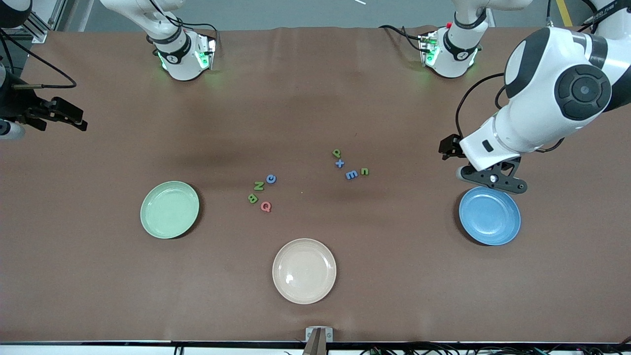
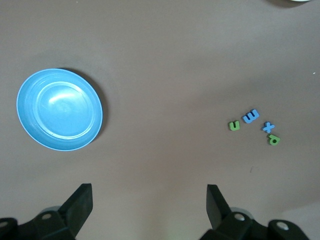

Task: Sort upper and lower case letters into plates
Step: 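Move the left gripper toward the green u while the right gripper reaches letters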

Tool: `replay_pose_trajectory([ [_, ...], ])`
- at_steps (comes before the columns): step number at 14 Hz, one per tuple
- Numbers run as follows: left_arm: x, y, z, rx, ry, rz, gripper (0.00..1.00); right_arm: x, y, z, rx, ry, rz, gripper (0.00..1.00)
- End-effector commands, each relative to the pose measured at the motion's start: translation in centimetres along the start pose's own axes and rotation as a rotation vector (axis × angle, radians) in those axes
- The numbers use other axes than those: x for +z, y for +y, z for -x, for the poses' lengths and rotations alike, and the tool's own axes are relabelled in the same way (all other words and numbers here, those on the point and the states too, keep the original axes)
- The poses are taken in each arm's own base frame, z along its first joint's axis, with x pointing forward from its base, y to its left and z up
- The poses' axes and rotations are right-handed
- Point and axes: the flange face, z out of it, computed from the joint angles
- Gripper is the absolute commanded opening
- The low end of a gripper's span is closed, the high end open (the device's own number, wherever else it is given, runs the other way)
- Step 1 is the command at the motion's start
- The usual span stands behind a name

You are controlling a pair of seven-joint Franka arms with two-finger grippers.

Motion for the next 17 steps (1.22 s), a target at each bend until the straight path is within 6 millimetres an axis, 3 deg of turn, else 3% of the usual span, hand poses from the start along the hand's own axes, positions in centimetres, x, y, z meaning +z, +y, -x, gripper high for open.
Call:
replay_pose_trajectory([
  [1,0.0,-1.3,-0.2,0.000,-0.017,0.008,1.00,-0.5,0.3,0.7,-0.006,0.016,0.014,1.00],
  [4,0.6,-1.2,-0.3,-0.013,-0.026,0.019,1.00,-0.7,0.3,0.7,-0.006,0.027,0.017,1.00],
  [8,3.6,0.8,0.0,-0.115,-0.059,0.046,1.00,-0.7,0.4,0.7,-0.008,0.028,0.028,1.00],
  [12,9.5,8.6,1.1,-0.250,-0.041,0.040,1.00,-0.7,0.6,0.7,-0.003,0.025,0.037,1.00],
  [14,13.5,10.8,1.8,-0.276,-0.005,0.047,1.00,-0.7,0.6,0.7,0.001,0.023,0.037,1.00],
  [17,17.6,13.7,2.8,-0.296,-0.003,0.048,1.00,-1.0,0.6,0.7,0.002,0.020,0.036,1.00],
])
